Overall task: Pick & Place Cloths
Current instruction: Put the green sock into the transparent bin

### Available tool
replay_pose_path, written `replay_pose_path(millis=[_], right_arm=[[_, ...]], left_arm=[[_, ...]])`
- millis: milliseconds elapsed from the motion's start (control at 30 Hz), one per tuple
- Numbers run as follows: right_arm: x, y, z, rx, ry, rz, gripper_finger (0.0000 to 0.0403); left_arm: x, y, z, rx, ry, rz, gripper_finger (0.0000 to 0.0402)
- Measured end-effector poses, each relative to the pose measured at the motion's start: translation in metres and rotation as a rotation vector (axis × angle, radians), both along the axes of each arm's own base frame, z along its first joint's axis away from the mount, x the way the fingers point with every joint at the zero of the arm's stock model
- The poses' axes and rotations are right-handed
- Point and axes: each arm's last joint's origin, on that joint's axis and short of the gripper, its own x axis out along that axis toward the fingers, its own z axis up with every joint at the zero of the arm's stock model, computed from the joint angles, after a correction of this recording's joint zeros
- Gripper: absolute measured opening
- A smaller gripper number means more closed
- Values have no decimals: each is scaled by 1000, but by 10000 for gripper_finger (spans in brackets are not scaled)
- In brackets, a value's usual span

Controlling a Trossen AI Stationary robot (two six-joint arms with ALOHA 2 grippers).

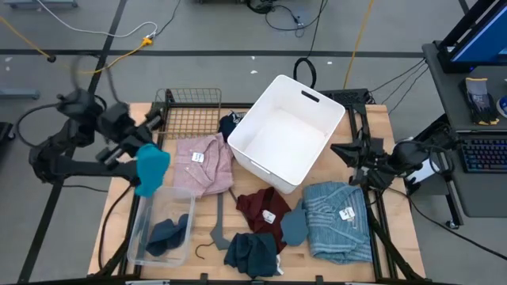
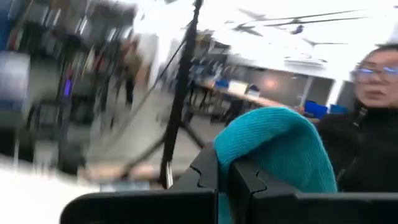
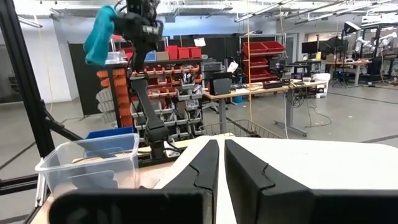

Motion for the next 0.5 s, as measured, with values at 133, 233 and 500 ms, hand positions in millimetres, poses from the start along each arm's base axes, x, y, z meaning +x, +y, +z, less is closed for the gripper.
replay_pose_path(millis=[133, 233, 500], right_arm=[[0, 0, 0, 1, -2, 0, 20], [0, 0, 1, 6, -12, 0, 20], [0, 0, 1, 4, -12, 0, 20]], left_arm=[[4, -4, -20, -156, 269, 50, 3], [8, -8, -37, -238, 488, 85, 2], [18, -26, -66, -345, 914, 58, 2]])
